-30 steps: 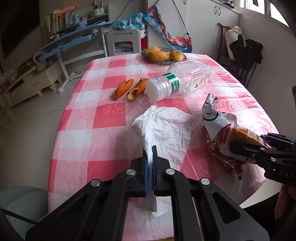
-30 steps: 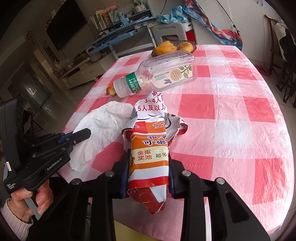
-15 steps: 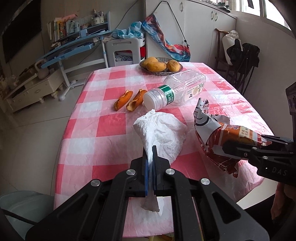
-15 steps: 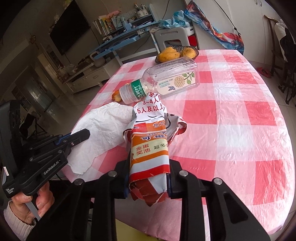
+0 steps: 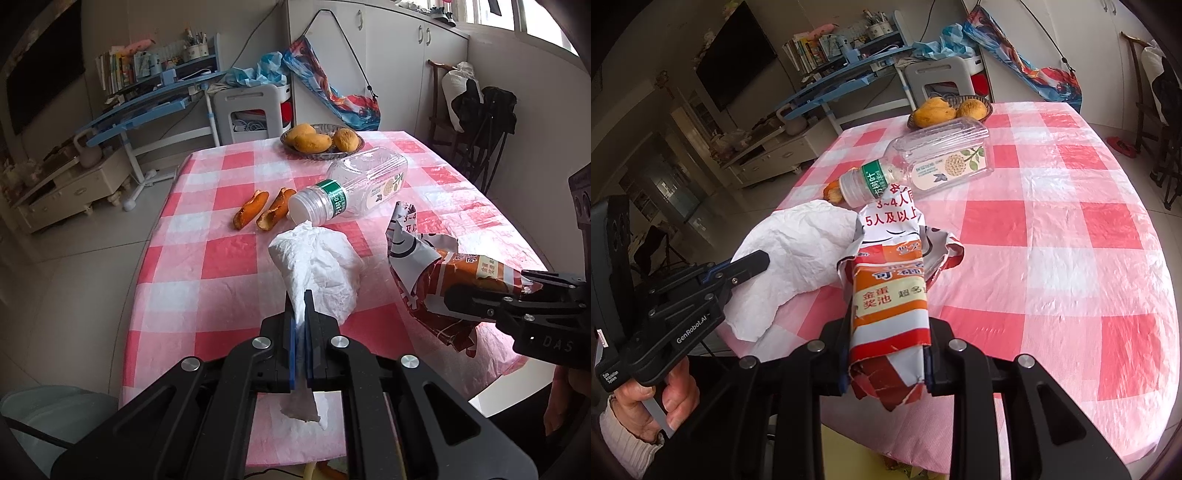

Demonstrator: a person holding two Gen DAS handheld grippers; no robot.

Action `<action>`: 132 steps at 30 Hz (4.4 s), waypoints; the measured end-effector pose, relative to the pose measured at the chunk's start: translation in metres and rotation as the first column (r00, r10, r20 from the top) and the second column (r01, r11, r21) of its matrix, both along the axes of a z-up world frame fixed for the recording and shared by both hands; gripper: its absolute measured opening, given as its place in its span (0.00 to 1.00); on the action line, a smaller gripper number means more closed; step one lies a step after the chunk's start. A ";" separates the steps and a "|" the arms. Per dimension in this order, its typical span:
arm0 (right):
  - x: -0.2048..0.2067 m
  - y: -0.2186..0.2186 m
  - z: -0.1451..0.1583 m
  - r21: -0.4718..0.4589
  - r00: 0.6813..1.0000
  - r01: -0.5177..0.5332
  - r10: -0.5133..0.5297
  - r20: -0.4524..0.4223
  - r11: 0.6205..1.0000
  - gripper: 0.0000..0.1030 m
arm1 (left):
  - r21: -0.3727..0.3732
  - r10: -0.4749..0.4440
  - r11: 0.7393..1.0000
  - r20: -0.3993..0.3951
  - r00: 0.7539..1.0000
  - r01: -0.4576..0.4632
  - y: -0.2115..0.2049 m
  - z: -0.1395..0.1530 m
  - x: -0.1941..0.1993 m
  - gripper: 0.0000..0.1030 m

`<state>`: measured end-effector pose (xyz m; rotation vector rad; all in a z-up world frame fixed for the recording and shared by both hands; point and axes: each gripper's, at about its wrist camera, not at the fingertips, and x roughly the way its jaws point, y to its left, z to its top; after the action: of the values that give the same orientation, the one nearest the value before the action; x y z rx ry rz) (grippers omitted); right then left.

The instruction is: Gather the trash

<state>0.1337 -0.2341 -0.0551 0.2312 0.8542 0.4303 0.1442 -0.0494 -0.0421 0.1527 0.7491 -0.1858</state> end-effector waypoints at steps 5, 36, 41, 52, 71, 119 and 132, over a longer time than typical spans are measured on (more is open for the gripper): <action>-0.012 0.008 0.008 -0.031 0.999 -0.028 0.029 0.026 0.999 0.28 | 0.003 0.001 1.000 0.009 1.000 -0.002 0.003 0.005 -0.007 0.05; -0.119 0.055 -0.024 -0.185 0.970 -0.234 0.216 -0.115 0.954 0.49 | -0.030 0.028 0.999 0.022 0.999 -0.027 0.030 0.016 -0.092 0.04; -0.113 0.033 -0.015 -0.120 0.991 -0.126 0.120 -0.060 0.985 0.56 | -0.030 0.013 0.999 0.006 1.000 -0.012 0.029 0.013 -0.107 0.04; -0.110 -0.005 0.003 0.100 0.997 0.064 -0.067 0.033 0.993 0.63 | 0.009 -0.126 0.992 -0.087 0.988 0.127 0.001 -0.009 -0.138 0.05; -0.114 -0.019 0.008 0.120 0.986 0.145 -0.153 0.062 0.982 0.73 | 0.049 -0.042 0.998 -0.068 0.997 0.045 0.009 -0.005 -0.145 0.59; -0.054 0.013 0.022 -0.027 0.993 0.084 -0.081 0.087 0.996 0.83 | 0.035 0.239 0.971 -0.064 0.969 -0.238 0.066 0.020 -0.092 0.69; 0.083 -0.005 0.019 0.137 0.973 0.230 -0.228 -0.028 0.964 0.84 | 0.042 0.280 0.960 -0.063 0.958 -0.278 0.089 0.035 -0.034 0.73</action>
<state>0.2162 -0.2391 -0.0360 0.4577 0.7984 0.2721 0.1097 0.0396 -0.0070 0.0708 0.8340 0.0908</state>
